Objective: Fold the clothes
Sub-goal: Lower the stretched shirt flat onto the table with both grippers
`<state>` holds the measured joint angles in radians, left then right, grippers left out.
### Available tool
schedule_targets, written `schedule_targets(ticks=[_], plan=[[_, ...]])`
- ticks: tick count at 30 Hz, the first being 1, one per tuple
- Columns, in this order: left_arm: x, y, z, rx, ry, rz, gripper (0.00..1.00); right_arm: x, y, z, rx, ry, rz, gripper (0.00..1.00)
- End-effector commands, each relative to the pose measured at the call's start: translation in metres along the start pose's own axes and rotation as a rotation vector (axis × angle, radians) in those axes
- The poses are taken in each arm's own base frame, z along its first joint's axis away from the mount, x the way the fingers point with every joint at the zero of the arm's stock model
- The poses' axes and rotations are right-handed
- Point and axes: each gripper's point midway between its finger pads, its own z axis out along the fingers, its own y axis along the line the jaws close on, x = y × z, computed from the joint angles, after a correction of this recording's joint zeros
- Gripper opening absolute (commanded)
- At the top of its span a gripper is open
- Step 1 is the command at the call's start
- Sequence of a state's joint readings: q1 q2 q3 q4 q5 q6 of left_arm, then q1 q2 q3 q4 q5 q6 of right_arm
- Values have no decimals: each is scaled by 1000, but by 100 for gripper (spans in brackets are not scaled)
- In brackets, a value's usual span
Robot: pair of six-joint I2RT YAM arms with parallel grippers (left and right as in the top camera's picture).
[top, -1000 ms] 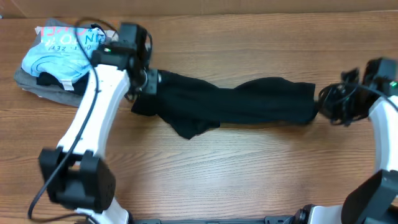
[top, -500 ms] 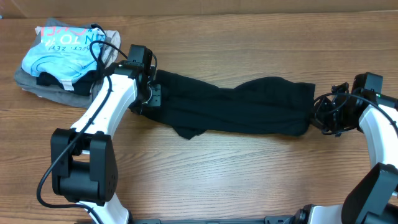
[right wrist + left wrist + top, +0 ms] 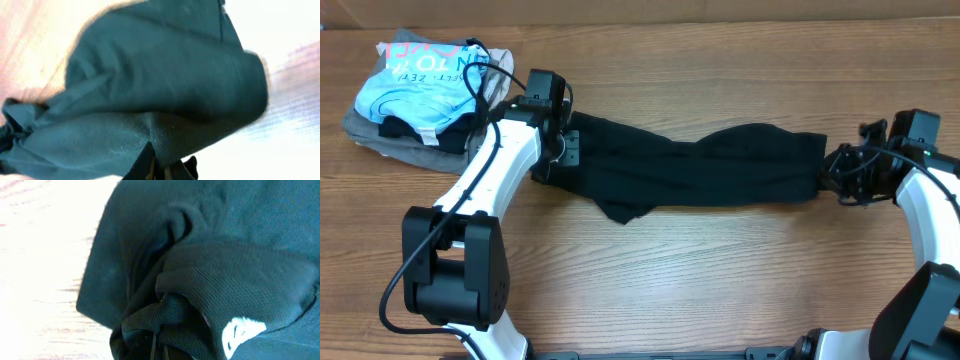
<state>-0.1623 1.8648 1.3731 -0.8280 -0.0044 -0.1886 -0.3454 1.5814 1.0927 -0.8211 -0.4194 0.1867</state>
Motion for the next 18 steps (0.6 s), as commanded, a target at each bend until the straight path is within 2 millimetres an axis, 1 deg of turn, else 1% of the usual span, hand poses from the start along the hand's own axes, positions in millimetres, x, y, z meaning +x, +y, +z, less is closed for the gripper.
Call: schedule_targets(ticks=[1, 3, 4, 6, 8, 10, 12, 15, 18], plan=[[-4, 2, 3, -23, -25, -10, 4, -7, 18, 5, -34, -35, -47, 10], [-8, 2, 4, -21, -38, -11, 4, -12, 31, 8, -55, -59, -91, 16], [-9, 1, 5, -20, -41, -14, 4, -15, 39, 10, -68, -75, -121, 20], [-10, 1, 6, -19, -45, -15, 4, -16, 47, 12, -77, -86, -148, 34], [-10, 1, 6, -19, -45, -15, 4, -15, 48, 12, -78, -82, -138, 47], [-10, 0, 6, -18, -45, -12, 4, -10, 45, 12, -69, -61, -117, 50], [-10, -1, 6, -18, -45, -11, 4, -4, 38, 12, -54, -32, -90, 50], [-10, -1, 6, -17, -44, -10, 4, 14, 20, 10, 14, 37, -24, 50], [-9, -1, 6, -18, -43, -10, 4, 25, 5, 12, 89, 69, -10, 52]])
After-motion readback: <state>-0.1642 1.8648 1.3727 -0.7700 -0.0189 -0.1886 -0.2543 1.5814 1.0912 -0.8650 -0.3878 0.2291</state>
